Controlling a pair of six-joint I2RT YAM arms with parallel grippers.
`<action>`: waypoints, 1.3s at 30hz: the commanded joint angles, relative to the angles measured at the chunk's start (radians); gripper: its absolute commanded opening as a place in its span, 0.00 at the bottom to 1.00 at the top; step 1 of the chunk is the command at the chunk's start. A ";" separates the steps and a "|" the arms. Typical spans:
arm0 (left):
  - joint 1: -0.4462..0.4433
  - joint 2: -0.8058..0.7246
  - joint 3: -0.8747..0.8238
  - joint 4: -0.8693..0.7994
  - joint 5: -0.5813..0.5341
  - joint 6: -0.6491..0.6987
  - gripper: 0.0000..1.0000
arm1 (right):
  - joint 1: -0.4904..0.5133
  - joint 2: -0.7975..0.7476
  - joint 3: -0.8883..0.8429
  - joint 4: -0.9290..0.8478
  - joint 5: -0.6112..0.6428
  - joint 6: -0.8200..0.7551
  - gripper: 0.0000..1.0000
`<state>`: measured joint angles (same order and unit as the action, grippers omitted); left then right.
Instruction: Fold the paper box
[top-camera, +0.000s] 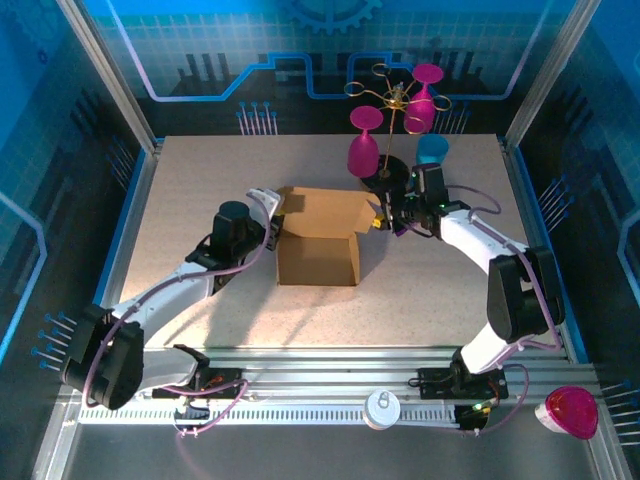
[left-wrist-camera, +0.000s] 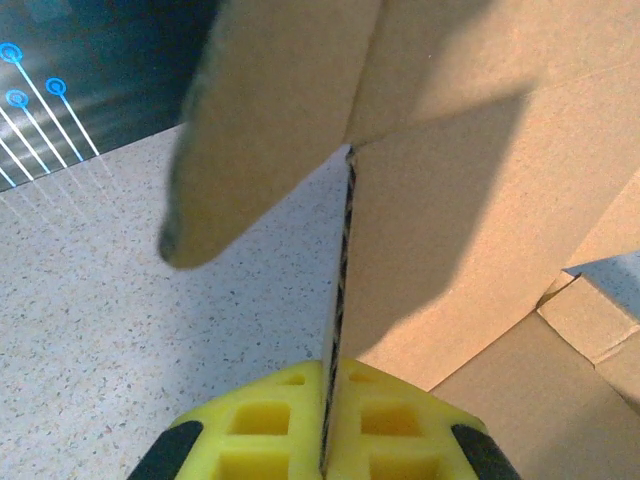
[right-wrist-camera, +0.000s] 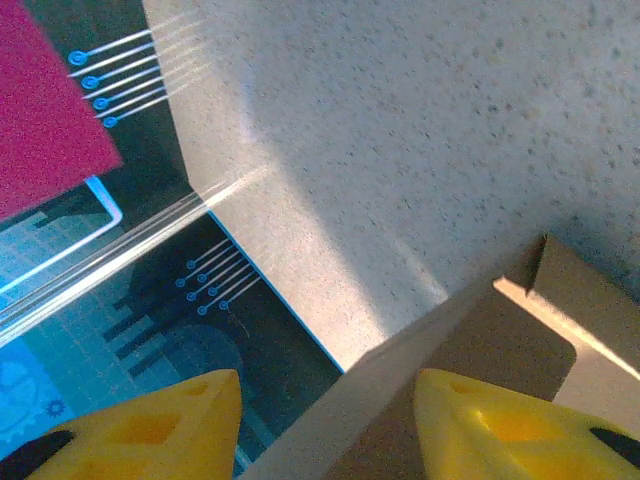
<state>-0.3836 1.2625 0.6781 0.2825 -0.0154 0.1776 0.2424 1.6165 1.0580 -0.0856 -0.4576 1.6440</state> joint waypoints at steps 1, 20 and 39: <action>-0.015 0.019 0.022 0.058 -0.020 -0.035 0.00 | 0.026 -0.045 -0.028 0.023 -0.026 0.098 0.50; -0.051 0.046 0.020 0.108 -0.067 -0.070 0.00 | 0.102 -0.019 -0.073 0.213 -0.040 0.393 0.51; -0.049 0.139 0.015 0.249 -0.110 -0.172 0.00 | 0.130 -0.002 -0.111 0.287 -0.113 0.476 0.48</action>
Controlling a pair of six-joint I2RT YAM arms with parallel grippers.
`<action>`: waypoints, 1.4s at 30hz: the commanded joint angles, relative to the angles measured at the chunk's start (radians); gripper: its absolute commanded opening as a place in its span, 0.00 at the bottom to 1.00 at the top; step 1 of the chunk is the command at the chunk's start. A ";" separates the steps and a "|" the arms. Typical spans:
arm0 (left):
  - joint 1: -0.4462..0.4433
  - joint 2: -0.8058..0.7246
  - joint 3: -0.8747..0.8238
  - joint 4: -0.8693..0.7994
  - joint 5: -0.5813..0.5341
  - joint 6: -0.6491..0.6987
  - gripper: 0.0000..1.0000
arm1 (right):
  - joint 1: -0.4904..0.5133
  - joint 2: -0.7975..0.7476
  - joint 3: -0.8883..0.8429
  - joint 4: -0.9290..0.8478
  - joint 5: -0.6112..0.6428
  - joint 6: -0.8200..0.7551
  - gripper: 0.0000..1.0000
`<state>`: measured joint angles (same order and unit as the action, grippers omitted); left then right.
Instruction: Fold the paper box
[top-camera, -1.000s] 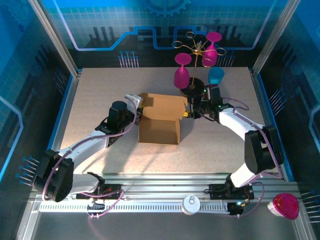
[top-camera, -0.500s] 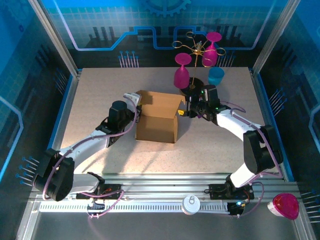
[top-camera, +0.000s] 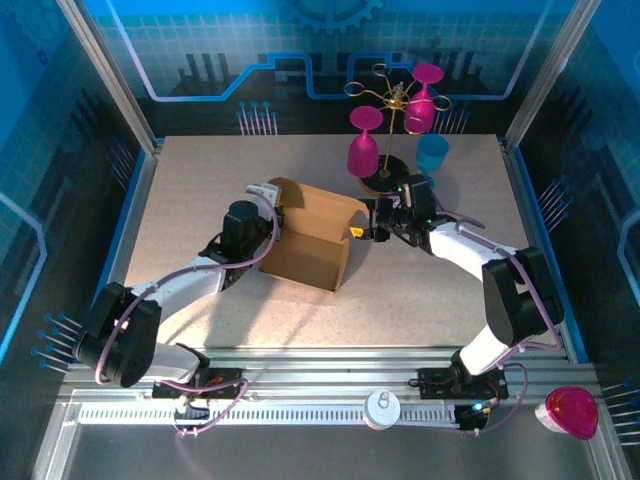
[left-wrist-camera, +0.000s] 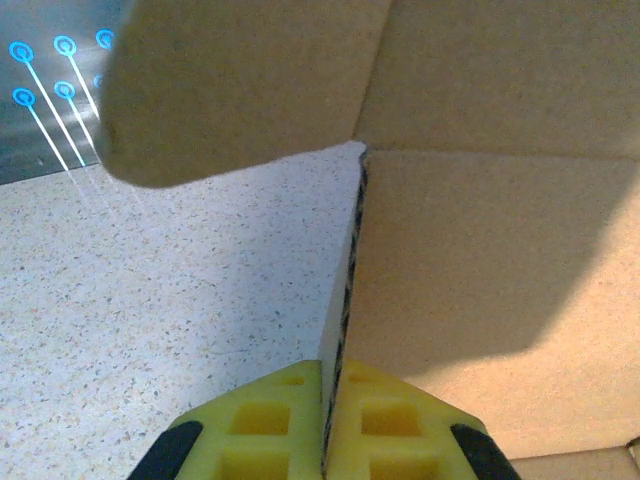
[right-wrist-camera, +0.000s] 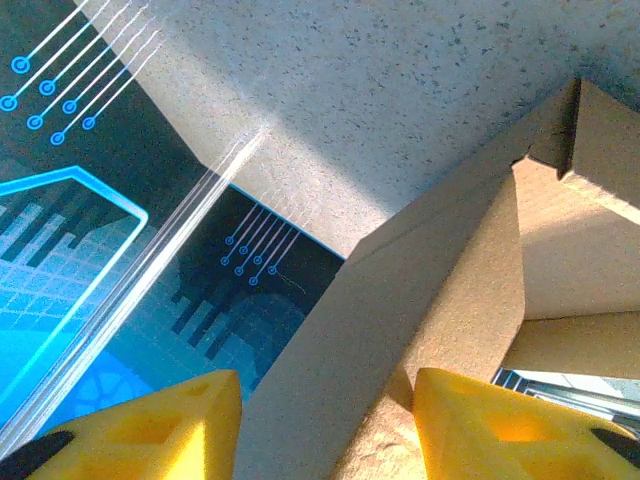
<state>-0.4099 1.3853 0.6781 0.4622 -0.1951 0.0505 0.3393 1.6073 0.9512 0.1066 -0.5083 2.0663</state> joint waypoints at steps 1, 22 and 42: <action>-0.023 0.021 0.012 0.073 0.069 -0.050 0.00 | 0.036 0.010 -0.002 0.106 -0.065 0.060 0.48; -0.023 0.034 -0.012 0.102 0.087 -0.111 0.02 | 0.065 0.025 -0.019 0.206 -0.013 0.159 0.29; -0.023 -0.138 -0.125 -0.004 0.180 -0.242 0.46 | 0.081 0.038 -0.008 0.187 0.114 0.166 0.05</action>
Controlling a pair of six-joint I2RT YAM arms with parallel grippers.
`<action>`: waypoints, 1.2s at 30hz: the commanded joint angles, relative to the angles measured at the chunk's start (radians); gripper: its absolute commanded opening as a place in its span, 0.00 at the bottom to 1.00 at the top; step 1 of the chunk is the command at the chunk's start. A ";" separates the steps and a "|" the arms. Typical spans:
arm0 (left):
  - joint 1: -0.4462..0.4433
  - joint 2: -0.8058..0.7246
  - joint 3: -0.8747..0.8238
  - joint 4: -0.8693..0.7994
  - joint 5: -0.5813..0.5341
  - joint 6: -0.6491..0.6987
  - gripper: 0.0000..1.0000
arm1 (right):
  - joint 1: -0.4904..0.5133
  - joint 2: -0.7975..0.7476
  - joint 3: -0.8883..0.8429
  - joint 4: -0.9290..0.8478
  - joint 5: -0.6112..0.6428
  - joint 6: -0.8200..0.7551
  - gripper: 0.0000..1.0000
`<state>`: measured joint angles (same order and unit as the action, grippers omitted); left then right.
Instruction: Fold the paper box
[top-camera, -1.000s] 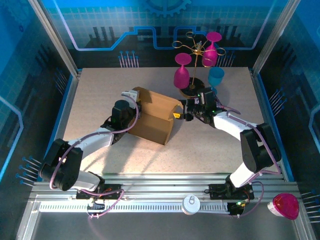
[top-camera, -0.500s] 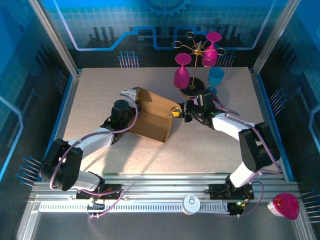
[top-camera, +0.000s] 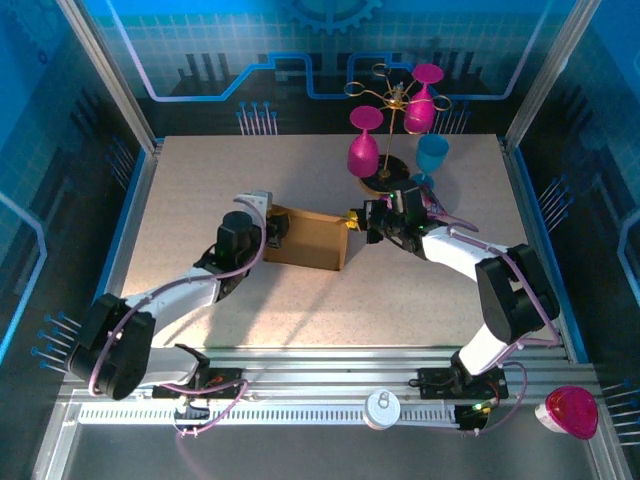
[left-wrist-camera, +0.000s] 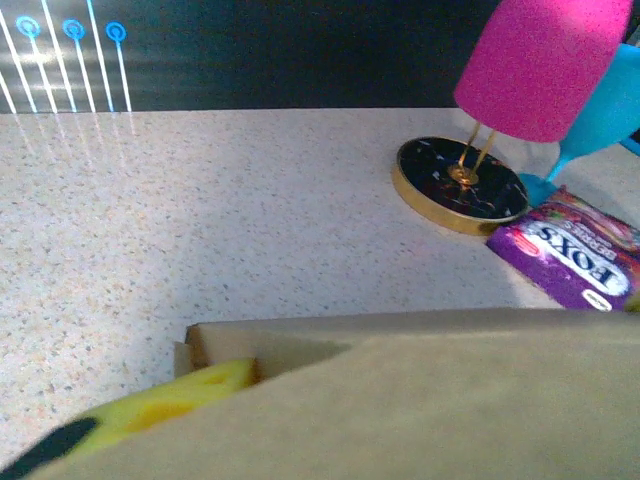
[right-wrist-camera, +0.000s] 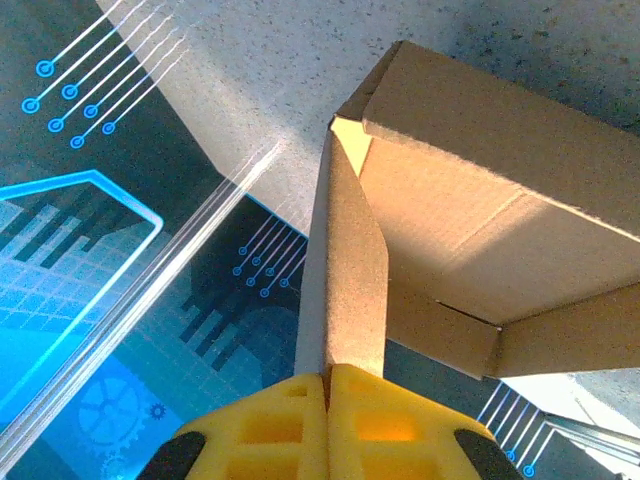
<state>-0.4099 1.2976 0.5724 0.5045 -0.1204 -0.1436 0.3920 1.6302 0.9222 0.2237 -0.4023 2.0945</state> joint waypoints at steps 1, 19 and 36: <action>-0.023 -0.071 -0.024 -0.060 0.116 -0.060 0.49 | 0.028 0.016 0.020 0.072 0.010 0.139 0.05; -0.023 -0.419 -0.124 -0.286 0.520 -0.544 0.66 | -0.001 0.023 0.032 0.052 0.038 0.112 0.05; 0.026 -0.259 -0.048 -0.340 0.450 -0.494 0.37 | 0.000 0.055 0.073 -0.037 0.013 0.008 0.06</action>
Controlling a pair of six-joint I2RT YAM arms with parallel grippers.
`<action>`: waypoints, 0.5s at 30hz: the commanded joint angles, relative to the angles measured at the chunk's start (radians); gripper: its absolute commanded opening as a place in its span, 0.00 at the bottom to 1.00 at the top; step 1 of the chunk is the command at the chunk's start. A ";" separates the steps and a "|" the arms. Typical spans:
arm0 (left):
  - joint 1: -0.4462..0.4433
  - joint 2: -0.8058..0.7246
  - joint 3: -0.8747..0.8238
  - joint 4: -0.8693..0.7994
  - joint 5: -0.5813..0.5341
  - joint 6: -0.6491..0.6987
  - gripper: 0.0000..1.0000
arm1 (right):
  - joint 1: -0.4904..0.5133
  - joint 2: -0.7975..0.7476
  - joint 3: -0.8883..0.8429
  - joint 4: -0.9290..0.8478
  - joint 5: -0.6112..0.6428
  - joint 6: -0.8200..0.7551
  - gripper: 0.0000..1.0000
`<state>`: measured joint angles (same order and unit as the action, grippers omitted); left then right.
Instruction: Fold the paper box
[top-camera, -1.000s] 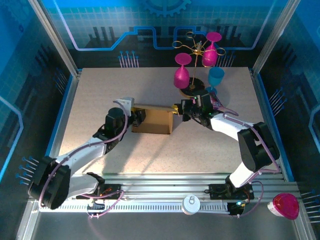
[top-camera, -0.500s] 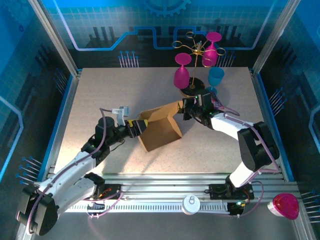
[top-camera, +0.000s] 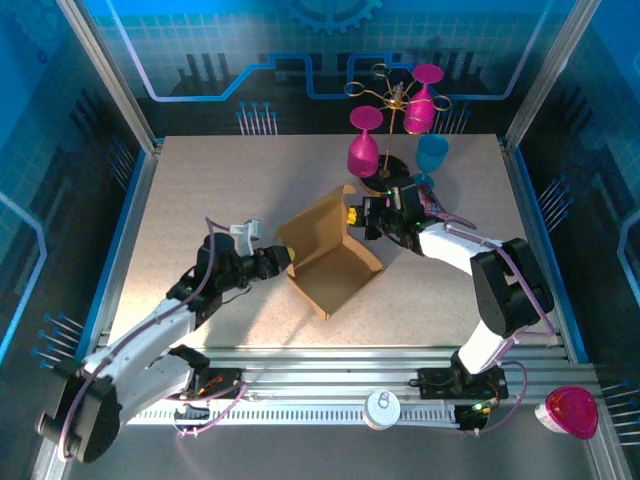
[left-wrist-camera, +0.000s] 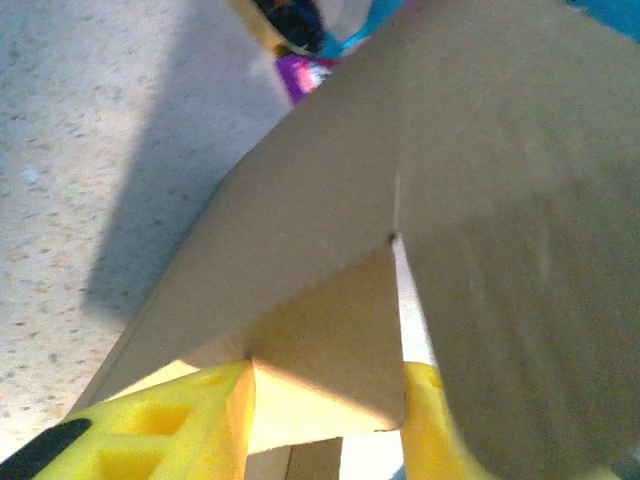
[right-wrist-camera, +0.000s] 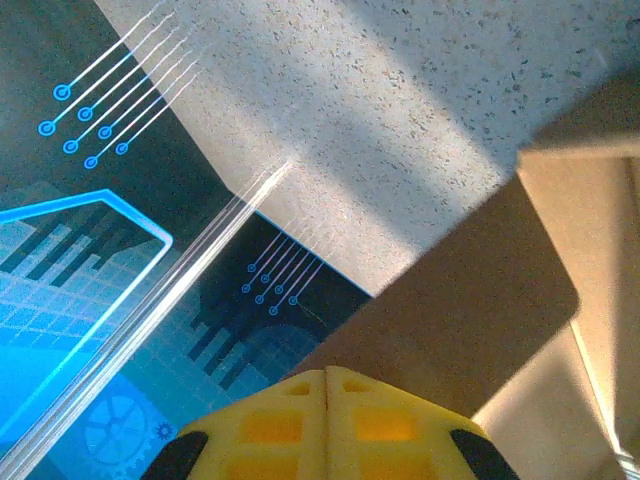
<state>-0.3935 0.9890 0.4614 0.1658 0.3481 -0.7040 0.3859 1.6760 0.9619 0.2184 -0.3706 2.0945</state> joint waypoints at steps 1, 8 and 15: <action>0.010 0.068 0.086 -0.019 -0.029 0.102 0.35 | 0.008 0.008 0.033 -0.037 -0.019 0.001 0.07; 0.010 0.092 0.173 -0.115 -0.135 0.289 0.17 | -0.026 -0.066 0.001 -0.119 -0.007 -0.080 0.07; 0.010 0.107 0.218 -0.188 -0.132 0.430 0.13 | -0.085 -0.193 -0.009 -0.303 0.017 -0.242 0.16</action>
<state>-0.3851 1.0828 0.6403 0.0067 0.2207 -0.3820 0.3214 1.5421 0.9619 0.0406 -0.3508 1.9499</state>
